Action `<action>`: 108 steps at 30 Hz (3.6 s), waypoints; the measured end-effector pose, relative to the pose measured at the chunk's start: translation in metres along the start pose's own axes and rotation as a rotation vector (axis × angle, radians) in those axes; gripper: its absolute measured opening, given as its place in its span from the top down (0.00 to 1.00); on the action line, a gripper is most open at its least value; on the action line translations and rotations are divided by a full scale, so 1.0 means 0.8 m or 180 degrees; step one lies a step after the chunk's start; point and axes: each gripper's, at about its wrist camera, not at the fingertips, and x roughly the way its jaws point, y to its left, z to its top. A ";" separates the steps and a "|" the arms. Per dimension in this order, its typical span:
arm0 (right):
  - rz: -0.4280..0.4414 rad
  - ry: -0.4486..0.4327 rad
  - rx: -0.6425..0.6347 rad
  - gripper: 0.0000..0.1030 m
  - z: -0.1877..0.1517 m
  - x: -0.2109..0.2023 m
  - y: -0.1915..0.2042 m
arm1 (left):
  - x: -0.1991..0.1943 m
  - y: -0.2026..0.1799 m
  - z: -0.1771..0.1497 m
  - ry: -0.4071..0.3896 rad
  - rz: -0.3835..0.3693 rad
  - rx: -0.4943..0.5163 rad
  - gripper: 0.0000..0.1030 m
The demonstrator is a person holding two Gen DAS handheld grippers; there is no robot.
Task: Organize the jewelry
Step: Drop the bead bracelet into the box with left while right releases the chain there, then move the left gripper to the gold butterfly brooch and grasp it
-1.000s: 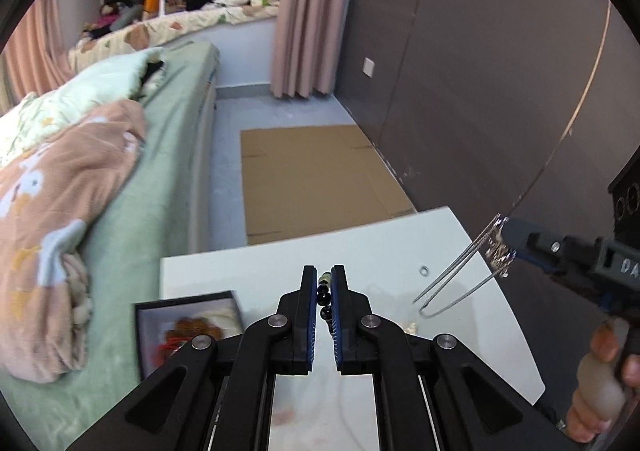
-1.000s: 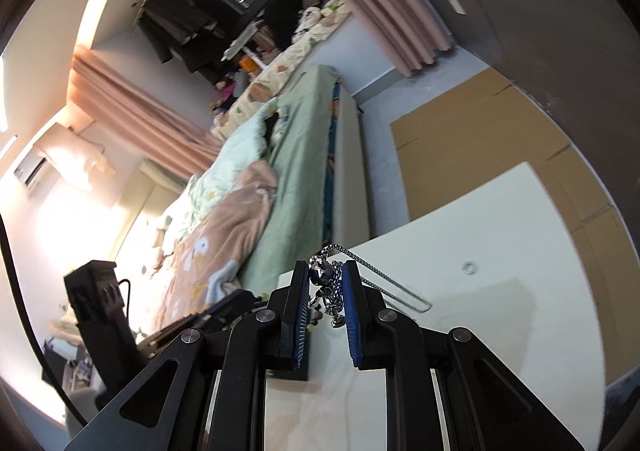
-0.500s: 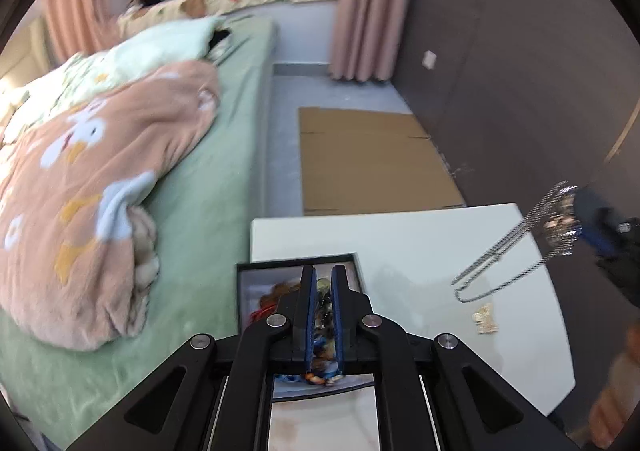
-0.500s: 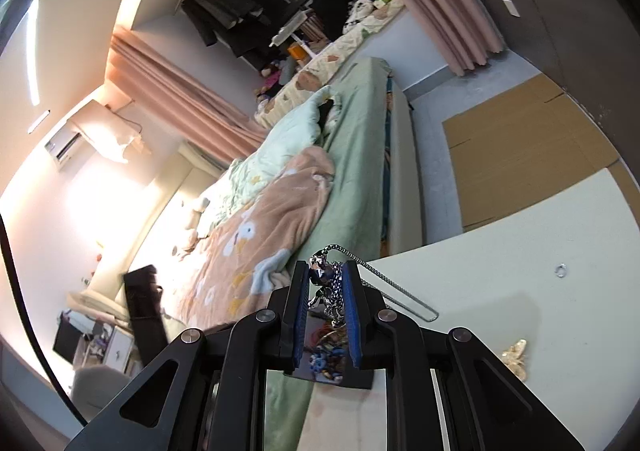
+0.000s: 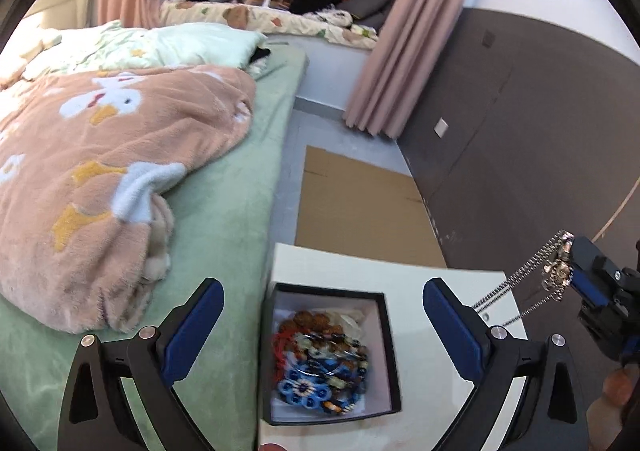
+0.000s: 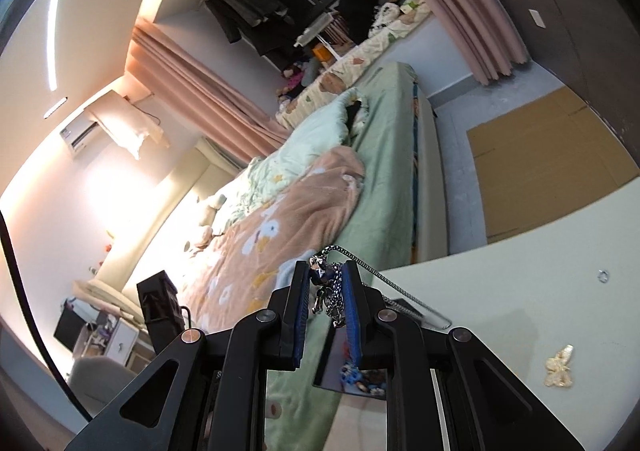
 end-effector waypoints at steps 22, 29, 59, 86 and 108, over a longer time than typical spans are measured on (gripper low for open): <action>-0.0412 0.0214 0.0180 0.09 -0.020 0.068 -0.007 | -0.022 0.065 0.009 -0.0131 -0.0087 -0.0449 0.00; -0.0551 0.0161 0.0272 0.09 -0.016 0.029 -0.033 | -0.021 0.043 0.007 -0.0138 -0.0117 -0.0265 0.00; -0.1397 0.0250 0.0174 0.00 0.006 -0.100 -0.145 | 0.024 -0.158 -0.050 0.0323 -0.0235 0.1061 0.00; -0.2086 0.0240 0.0884 0.00 0.010 -0.158 -0.231 | 0.131 -0.252 -0.131 0.1016 -0.0670 0.1552 0.30; -0.2094 0.0374 0.0857 0.00 0.005 -0.139 -0.227 | 0.162 -0.247 -0.159 0.1105 -0.0495 0.1732 0.81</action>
